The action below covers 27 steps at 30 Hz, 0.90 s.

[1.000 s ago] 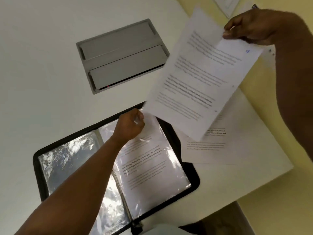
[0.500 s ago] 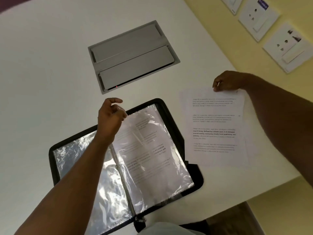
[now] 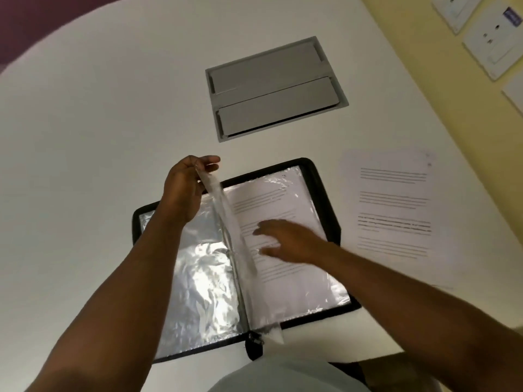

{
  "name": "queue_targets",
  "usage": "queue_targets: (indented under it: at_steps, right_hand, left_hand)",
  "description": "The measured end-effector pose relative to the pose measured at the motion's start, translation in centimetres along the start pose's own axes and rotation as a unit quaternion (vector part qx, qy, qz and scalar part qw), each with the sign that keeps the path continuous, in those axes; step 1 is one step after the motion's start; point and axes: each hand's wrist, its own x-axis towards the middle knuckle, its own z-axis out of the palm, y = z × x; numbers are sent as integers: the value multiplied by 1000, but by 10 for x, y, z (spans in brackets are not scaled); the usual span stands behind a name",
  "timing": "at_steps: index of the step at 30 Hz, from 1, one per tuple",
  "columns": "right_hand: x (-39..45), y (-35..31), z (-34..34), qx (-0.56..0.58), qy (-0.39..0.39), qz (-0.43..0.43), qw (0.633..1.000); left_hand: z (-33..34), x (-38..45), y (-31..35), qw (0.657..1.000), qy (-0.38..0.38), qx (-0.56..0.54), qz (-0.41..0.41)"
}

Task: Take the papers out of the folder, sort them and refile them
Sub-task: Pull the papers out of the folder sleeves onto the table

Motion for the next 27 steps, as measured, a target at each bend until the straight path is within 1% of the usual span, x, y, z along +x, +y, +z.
queue_targets:
  at_steps: [4, 8, 11, 14, 17, 19, 20, 22, 23, 25, 26, 27]
  right_hand:
    - [11, -40, 50, -78, -63, -64, 993]
    - [31, -66, 87, -163, -78, -95, 979]
    - [47, -81, 102, -217, -100, -93, 966]
    - [59, -94, 112, -268, -133, -98, 949]
    - [67, -99, 121, -294, -152, -105, 938]
    - [72, -102, 124, -299, -157, -115, 934]
    - [75, -104, 125, -303, -158, -121, 932]
    - [79, -106, 130, -306, -157, -136, 929]
    - [81, -107, 131, -301, -153, -150, 929]
    - [86, -108, 131, -268, -127, -177, 938]
    - [88, -107, 129, -242, -95, -183, 948]
    - [89, -104, 125, -217, -44, -179, 959]
  left_hand:
    - [-43, -5, 5, 996, 25, -83, -22]
    - [-98, -8, 0, 985, 42, -166, -38]
    - [-134, -12, -5, 972, 99, -210, -50]
    - [-162, -14, -10, 965, 159, -198, -66]
    - [-178, -13, -15, 964, 207, -147, -76]
    - [-176, -14, -17, 967, 234, -91, -48]
    - [-173, -14, -20, 967, 252, -31, -17]
    - [-162, -13, -32, 950, 280, 123, 57]
    - [-154, -13, -39, 940, 276, 180, 87]
    - [-135, -11, -53, 934, 236, 242, 117]
    - [-124, -10, -59, 932, 209, 262, 134]
    - [-113, -7, -66, 932, 183, 277, 149]
